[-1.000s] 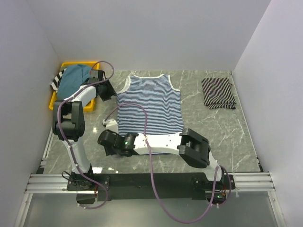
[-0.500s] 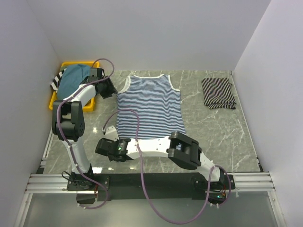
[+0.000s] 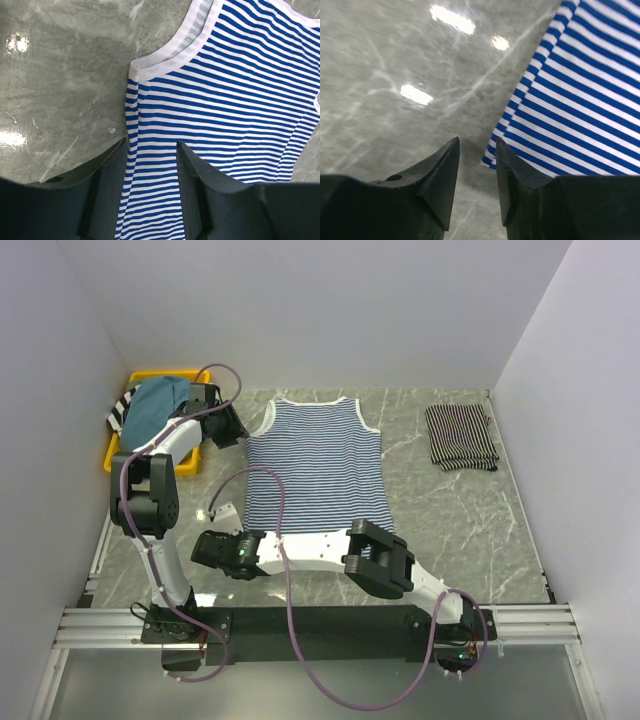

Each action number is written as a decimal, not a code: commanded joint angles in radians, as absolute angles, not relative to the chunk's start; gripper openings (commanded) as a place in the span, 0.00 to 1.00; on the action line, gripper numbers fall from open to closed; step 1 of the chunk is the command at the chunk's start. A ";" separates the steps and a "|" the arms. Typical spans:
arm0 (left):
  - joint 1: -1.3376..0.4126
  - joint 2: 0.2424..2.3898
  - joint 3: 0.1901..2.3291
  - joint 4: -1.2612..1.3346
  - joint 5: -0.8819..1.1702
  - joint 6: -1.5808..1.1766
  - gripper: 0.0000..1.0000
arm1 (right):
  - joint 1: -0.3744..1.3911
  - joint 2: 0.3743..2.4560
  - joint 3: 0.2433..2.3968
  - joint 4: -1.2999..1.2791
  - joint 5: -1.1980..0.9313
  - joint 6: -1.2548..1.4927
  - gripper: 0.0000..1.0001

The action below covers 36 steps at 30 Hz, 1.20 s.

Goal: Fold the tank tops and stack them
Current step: Flatten the tank top out

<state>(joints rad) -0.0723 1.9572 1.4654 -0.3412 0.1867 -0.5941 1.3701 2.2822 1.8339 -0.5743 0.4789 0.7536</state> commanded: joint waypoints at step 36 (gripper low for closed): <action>-0.074 1.798 1.235 -0.279 0.117 -0.781 0.49 | 1.408 1.779 1.124 -0.360 0.403 0.815 0.00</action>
<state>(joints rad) -0.0715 1.8507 1.2499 -0.2958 0.1501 -0.7540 1.3998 1.8023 1.1069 -0.3908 0.3946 0.7952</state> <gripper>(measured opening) 0.493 0.048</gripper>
